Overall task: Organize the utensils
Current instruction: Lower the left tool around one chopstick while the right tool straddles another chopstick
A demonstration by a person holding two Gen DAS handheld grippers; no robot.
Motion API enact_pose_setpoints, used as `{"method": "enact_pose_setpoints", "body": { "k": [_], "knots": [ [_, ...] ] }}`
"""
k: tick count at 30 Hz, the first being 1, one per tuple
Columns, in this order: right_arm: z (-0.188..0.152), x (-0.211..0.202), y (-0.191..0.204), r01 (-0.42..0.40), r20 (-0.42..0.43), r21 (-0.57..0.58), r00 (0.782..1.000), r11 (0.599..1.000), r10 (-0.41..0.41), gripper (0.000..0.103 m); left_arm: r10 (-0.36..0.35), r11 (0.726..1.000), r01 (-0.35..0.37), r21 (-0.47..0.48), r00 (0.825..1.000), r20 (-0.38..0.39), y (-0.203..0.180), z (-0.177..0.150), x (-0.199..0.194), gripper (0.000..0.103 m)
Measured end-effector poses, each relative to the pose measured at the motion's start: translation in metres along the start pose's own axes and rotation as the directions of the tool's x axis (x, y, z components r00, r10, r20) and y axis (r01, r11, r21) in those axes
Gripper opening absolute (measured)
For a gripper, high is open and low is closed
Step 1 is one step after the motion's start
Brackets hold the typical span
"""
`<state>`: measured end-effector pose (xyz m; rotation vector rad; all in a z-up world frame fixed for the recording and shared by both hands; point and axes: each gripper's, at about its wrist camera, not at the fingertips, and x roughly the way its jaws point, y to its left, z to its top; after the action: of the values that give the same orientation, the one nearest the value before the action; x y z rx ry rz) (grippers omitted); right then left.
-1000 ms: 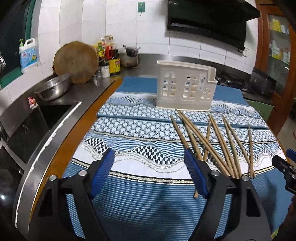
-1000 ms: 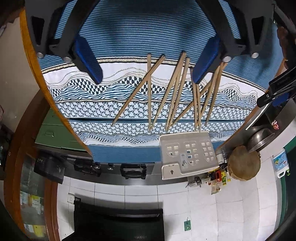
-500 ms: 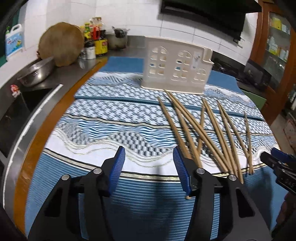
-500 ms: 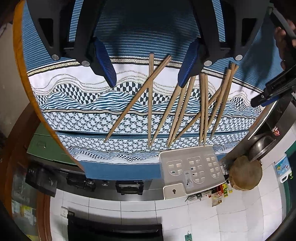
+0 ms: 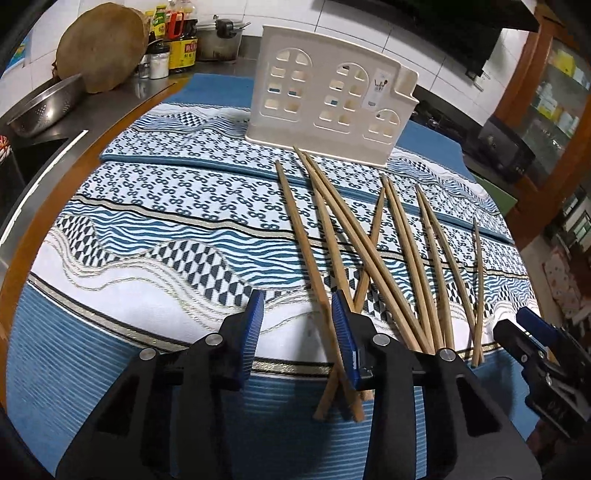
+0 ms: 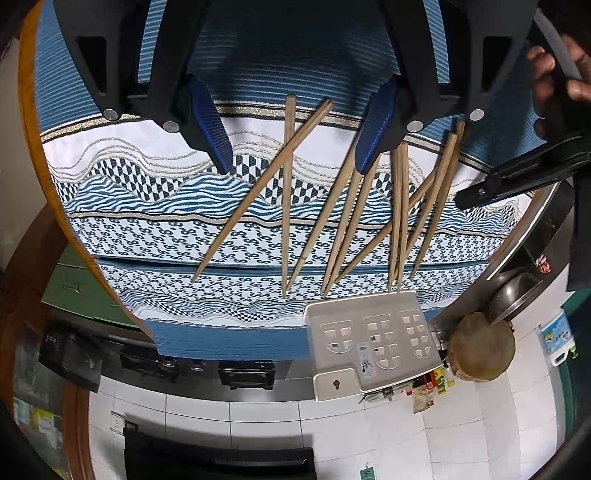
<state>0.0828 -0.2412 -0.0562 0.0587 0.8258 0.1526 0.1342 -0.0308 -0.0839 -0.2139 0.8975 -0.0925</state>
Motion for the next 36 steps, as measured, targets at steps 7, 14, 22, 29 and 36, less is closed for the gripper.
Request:
{"method": "enact_pose_setpoints", "body": {
  "k": [7, 14, 22, 29, 36],
  "knots": [
    [0.001, 0.0, 0.0, -0.014, 0.006, -0.007, 1.0, 1.0, 0.014, 0.067, 0.022, 1.0, -0.022, 0.005, 1.0, -0.021, -0.005, 0.0, 0.01, 0.029],
    [0.002, -0.001, 0.0, -0.023, 0.007, -0.011, 1.0, 1.0, 0.023, 0.067, 0.024, 1.0, -0.024, 0.003, 1.0, -0.013, -0.002, -0.001, 0.008, 0.027],
    [0.006, 0.002, 0.009, -0.042, 0.006, -0.041, 0.999, 0.998, 0.042, 0.067, 0.087, 0.995, -0.087, 0.042, 0.996, -0.02, -0.002, -0.005, 0.013, 0.021],
    [0.014, 0.017, 0.028, -0.114, -0.028, -0.077, 0.993, 0.99, 0.112, 0.054, 0.09, 0.994, -0.09, 0.057, 0.996, -0.005, -0.004, -0.01, 0.008, 0.021],
    [0.023, 0.049, 0.048, -0.196, -0.109, -0.105, 0.977, 0.975, 0.185, 0.035, 0.059, 0.996, -0.059, 0.063, 0.998, -0.003, 0.001, -0.013, 0.004, 0.021]
  ]
}}
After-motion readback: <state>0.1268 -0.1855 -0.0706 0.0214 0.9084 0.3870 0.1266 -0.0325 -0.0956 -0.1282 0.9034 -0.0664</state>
